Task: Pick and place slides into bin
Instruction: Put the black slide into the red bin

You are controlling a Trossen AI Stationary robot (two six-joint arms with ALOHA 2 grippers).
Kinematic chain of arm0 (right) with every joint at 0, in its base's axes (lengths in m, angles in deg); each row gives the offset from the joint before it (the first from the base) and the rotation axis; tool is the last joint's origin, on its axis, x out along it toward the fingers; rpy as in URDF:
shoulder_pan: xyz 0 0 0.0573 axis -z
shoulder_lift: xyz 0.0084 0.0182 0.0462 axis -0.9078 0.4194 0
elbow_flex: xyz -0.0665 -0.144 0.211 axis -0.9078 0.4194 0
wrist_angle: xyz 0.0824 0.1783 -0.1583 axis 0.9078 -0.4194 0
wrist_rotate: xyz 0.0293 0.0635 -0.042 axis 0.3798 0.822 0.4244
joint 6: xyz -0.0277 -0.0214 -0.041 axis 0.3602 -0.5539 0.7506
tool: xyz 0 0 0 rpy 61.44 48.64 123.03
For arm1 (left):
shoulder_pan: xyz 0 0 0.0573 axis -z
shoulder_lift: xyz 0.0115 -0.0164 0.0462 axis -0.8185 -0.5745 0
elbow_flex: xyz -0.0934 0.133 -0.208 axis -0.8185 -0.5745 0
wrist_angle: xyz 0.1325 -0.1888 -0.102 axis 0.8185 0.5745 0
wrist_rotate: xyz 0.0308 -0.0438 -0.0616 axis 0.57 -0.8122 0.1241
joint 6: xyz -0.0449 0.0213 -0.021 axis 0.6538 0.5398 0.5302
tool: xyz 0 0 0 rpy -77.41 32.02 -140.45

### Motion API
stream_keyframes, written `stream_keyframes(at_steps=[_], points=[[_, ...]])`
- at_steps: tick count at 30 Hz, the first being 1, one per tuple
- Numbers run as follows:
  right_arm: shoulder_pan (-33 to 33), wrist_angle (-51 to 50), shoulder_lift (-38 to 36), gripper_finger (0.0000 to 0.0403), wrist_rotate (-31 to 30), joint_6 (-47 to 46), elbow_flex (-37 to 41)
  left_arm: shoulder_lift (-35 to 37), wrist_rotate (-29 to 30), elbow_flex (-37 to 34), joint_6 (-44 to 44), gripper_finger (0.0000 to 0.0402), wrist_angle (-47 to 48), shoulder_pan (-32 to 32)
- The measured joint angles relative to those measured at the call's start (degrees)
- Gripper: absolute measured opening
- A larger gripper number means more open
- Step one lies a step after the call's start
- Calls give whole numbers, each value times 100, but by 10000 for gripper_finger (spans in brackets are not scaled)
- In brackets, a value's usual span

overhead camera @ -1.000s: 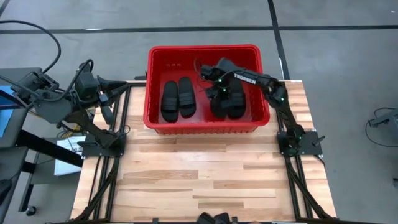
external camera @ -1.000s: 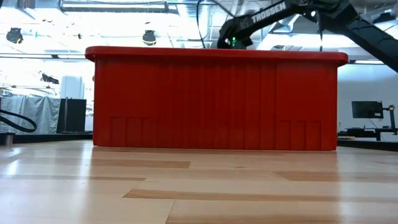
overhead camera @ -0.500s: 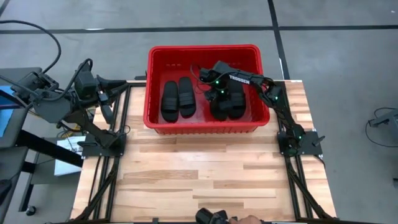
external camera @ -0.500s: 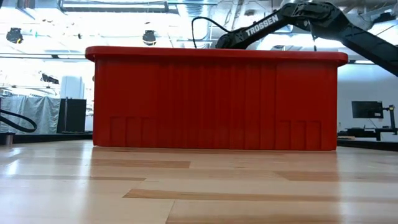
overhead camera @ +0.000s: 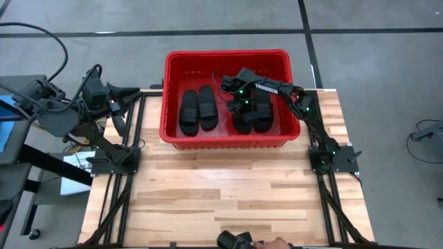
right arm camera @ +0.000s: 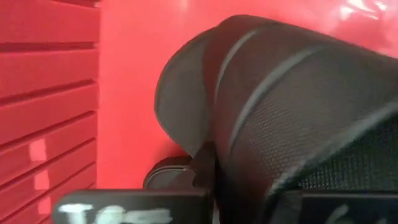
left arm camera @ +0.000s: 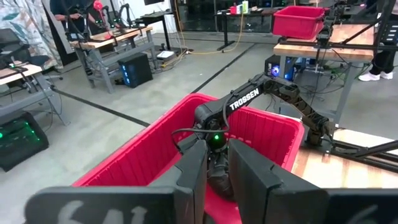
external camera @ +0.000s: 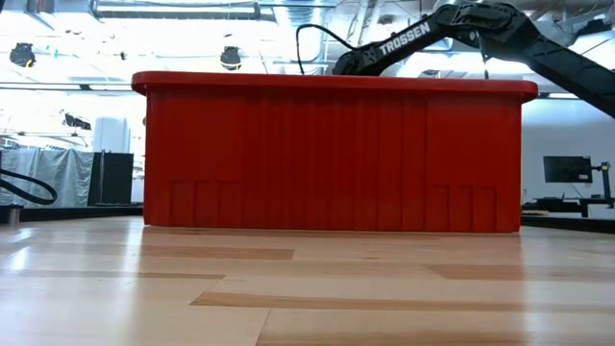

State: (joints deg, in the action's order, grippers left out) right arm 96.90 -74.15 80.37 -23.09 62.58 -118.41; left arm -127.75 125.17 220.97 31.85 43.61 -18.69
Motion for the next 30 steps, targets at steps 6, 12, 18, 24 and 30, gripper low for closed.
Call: stream_keyframes(at_steps=[6, 12, 18, 24, 30], points=[[-39, 129, 0, 39, -276, -205, 0, 0, 4, 0, -25, 59, 4, 0], [-66, 147, 0, 43, -345, -375, 0, 0, 4, 0, -41, 59, 13, 0], [-23, 165, 0, 43, -330, -647, 0, 0, -30, 0, -43, 59, 17, 0], [-11, 178, 0, 50, -330, -827, 0, 0, -38, 0, -43, 59, 20, 2], [-7, 204, 0, 70, -332, -921, 9, 0, -107, 0, -45, 59, 20, 2]])
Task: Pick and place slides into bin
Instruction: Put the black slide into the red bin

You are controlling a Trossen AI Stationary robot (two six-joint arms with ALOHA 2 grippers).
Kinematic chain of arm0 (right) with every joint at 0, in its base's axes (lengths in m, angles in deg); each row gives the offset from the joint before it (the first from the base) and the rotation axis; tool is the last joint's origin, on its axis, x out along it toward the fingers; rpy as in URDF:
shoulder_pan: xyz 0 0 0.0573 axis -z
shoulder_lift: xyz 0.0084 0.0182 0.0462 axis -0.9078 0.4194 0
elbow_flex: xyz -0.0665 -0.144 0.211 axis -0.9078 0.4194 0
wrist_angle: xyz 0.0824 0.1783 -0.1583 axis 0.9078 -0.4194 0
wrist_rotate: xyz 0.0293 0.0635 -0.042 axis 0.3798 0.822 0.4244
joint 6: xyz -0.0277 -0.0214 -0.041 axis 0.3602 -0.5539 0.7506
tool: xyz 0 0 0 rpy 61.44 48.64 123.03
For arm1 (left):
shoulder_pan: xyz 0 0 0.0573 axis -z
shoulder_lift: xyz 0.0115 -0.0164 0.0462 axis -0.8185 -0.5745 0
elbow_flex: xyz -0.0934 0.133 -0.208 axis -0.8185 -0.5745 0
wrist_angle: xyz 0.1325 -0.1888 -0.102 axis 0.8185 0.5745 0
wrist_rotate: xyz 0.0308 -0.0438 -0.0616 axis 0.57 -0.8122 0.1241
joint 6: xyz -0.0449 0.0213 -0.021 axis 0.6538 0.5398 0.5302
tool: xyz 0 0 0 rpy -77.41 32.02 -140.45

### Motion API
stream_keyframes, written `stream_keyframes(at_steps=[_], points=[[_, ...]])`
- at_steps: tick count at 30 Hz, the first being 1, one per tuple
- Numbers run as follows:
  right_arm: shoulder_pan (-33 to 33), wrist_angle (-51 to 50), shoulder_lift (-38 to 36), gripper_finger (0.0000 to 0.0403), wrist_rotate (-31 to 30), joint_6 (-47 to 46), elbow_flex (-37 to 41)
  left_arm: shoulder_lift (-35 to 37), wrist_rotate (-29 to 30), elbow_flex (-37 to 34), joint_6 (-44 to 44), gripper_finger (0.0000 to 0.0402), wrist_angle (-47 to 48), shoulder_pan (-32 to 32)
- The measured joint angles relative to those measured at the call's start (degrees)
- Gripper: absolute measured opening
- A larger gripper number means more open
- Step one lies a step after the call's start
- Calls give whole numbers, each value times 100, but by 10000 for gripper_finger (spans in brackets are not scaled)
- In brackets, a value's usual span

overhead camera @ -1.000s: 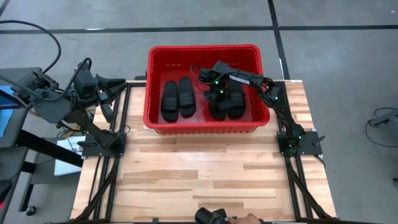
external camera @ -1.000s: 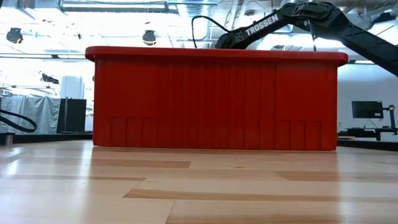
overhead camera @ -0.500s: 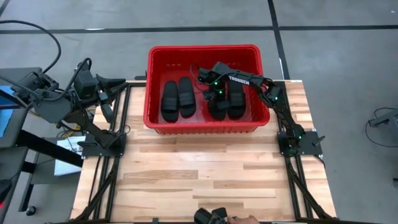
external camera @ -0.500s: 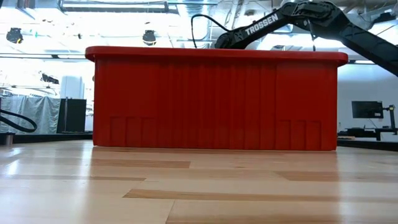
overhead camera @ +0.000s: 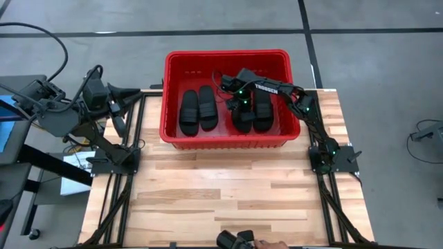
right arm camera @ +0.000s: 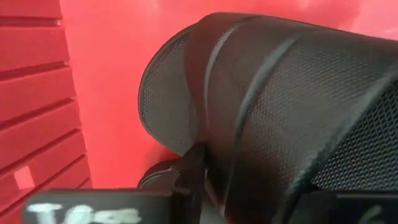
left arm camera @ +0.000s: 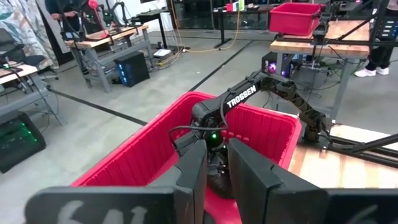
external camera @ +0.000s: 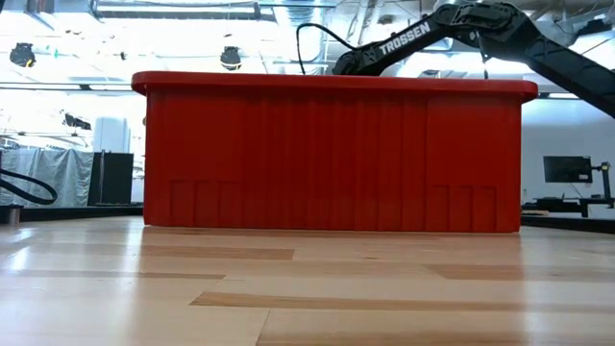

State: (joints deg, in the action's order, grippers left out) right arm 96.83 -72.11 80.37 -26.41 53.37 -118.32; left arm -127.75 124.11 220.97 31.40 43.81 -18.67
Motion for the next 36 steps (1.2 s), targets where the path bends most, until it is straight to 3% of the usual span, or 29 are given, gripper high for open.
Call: stream_keyframes(at_steps=[9, 23, 36], points=[[56, 249, -26, 112, 0, -158, 294, 0, -67, 0, 0, 59, 4, 0], [36, 404, 0, 226, -21, -266, 312, 0, -67, 0, 0, 59, 4, 0], [29, 415, 0, 240, -17, -367, 311, 0, -71, 0, 0, 59, 13, 1]])
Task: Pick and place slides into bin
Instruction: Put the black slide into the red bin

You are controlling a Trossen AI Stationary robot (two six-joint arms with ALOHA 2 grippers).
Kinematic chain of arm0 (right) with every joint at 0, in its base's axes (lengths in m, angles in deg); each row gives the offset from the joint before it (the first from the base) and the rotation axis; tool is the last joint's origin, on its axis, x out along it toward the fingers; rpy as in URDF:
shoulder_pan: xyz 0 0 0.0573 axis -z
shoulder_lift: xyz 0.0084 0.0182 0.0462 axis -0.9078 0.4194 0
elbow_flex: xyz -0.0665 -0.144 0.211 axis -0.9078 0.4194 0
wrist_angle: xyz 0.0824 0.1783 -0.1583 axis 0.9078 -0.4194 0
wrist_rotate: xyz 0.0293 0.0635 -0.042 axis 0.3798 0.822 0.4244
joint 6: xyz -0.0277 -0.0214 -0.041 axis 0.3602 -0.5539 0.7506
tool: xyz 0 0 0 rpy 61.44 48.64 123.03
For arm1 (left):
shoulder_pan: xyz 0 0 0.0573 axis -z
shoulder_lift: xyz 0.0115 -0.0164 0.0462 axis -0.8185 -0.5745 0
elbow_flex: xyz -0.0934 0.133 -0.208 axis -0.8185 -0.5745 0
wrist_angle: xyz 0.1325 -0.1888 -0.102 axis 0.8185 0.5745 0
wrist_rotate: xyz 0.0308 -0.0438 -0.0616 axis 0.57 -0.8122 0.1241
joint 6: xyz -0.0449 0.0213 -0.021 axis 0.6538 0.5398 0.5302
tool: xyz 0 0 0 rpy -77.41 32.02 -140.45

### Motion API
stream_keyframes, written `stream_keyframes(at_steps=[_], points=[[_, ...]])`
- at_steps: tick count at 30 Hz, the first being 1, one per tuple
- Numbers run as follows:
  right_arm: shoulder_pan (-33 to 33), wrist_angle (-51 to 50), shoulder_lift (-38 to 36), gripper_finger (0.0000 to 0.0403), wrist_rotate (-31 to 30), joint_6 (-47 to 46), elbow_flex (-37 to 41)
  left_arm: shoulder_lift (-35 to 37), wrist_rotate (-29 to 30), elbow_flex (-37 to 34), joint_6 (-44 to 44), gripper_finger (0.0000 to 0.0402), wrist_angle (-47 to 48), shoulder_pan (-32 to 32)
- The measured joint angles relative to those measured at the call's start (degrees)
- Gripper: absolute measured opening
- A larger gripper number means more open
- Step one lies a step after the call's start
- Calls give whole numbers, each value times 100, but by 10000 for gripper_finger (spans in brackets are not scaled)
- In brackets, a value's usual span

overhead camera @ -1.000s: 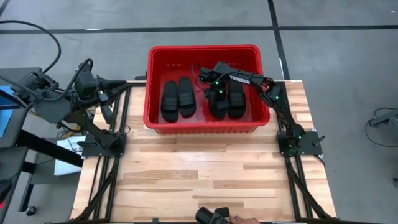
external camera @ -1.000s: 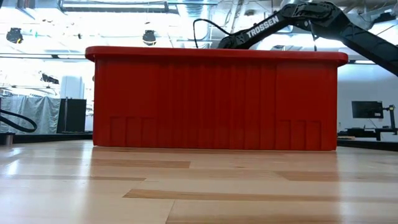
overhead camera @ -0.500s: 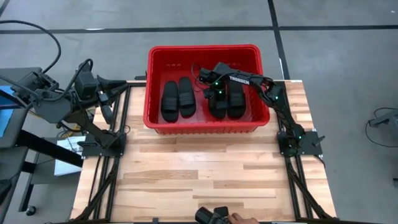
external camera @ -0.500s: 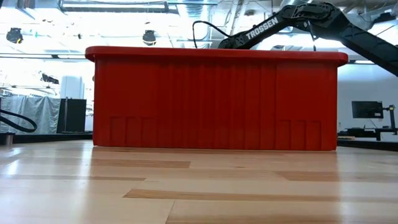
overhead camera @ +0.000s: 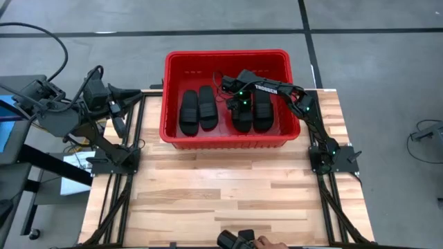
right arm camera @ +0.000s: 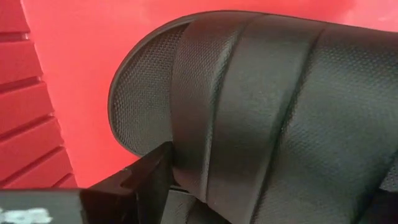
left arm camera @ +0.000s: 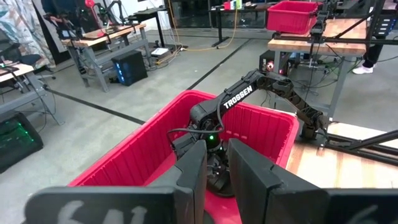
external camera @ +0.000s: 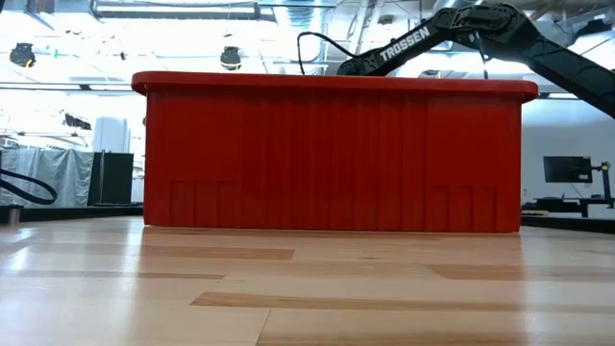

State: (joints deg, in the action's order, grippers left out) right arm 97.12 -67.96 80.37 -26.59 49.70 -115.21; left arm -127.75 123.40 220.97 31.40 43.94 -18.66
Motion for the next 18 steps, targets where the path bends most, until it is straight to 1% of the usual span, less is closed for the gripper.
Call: stream_keyframes(at_steps=[4, 13, 18], points=[[0, 7, 0, 240, 1, 40, 0, 0, -95, 0, -1, 59, 5, 1], [82, 70, 0, 240, -4, 97, 0, 0, -95, 0, 0, 59, 9, 1], [114, 131, 0, 240, -117, 33, 0, 0, -95, 0, -2, 59, 9, 1]])
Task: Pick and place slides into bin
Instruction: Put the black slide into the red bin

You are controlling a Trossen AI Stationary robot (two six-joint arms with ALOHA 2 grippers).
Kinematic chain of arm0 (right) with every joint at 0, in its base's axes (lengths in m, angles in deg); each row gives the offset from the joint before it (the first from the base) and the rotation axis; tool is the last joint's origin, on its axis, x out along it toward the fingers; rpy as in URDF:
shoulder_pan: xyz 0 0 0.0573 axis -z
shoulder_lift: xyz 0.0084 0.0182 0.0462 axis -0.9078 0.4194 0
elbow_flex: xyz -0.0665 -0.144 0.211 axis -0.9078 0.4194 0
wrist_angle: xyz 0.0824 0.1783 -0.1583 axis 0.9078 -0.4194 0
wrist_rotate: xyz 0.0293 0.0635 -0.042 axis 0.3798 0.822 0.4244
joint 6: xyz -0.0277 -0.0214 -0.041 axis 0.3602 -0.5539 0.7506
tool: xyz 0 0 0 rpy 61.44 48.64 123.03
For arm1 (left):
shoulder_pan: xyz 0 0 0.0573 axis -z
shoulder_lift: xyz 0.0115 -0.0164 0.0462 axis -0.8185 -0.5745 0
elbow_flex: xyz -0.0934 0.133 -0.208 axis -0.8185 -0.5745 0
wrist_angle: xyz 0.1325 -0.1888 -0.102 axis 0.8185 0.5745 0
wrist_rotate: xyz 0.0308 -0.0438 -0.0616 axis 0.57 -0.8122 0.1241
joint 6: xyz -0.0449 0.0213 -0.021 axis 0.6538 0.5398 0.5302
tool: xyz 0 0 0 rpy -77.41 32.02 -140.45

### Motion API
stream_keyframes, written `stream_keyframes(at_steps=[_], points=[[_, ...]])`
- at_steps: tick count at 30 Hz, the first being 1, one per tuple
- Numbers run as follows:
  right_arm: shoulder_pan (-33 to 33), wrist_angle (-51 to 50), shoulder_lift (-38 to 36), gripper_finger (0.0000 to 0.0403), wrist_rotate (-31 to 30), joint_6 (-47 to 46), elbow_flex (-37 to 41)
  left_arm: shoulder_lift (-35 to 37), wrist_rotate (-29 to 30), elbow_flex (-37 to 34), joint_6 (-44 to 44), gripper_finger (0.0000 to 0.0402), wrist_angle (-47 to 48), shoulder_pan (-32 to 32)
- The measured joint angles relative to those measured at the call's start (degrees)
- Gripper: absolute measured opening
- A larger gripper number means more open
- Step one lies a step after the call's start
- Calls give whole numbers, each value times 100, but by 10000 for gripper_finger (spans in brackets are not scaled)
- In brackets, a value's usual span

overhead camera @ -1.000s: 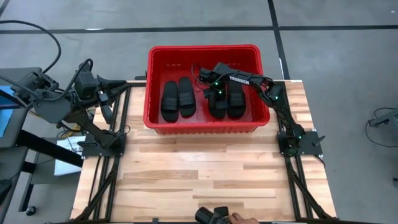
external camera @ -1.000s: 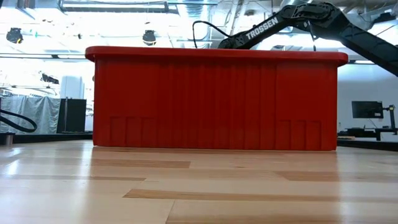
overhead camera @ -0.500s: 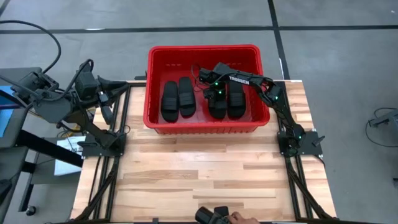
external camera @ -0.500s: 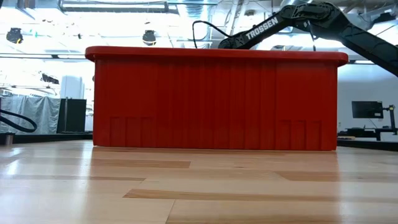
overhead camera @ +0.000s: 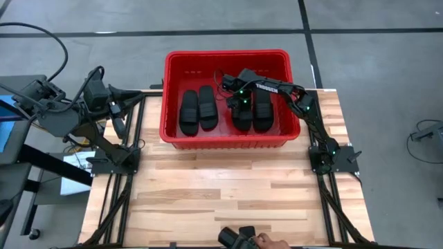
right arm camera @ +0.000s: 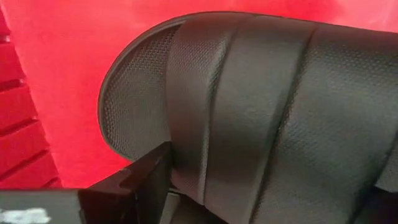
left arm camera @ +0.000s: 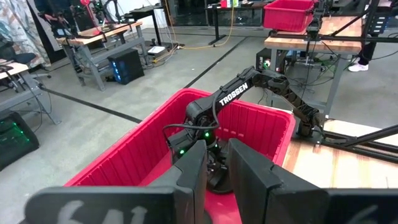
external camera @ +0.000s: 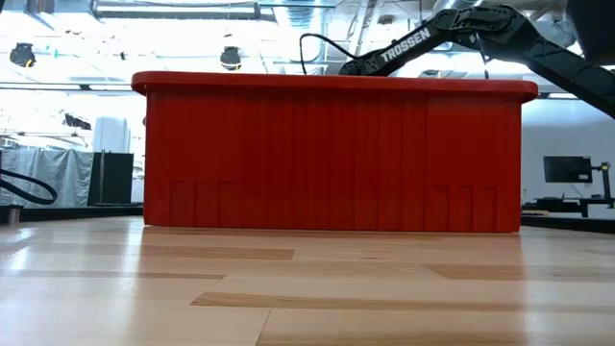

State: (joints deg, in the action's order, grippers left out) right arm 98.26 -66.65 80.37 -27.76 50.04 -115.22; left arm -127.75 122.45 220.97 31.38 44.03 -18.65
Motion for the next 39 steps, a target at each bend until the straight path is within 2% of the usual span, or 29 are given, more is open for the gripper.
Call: stream_keyframes(at_steps=[22, 39], points=[[-149, 330, 0, 240, -621, -307, -9, 0, -52, 0, 2, 59, 0, 0], [-155, 104, -4, 240, -620, -220, -20, 0, -164, 0, 2, 59, 41, 0]])
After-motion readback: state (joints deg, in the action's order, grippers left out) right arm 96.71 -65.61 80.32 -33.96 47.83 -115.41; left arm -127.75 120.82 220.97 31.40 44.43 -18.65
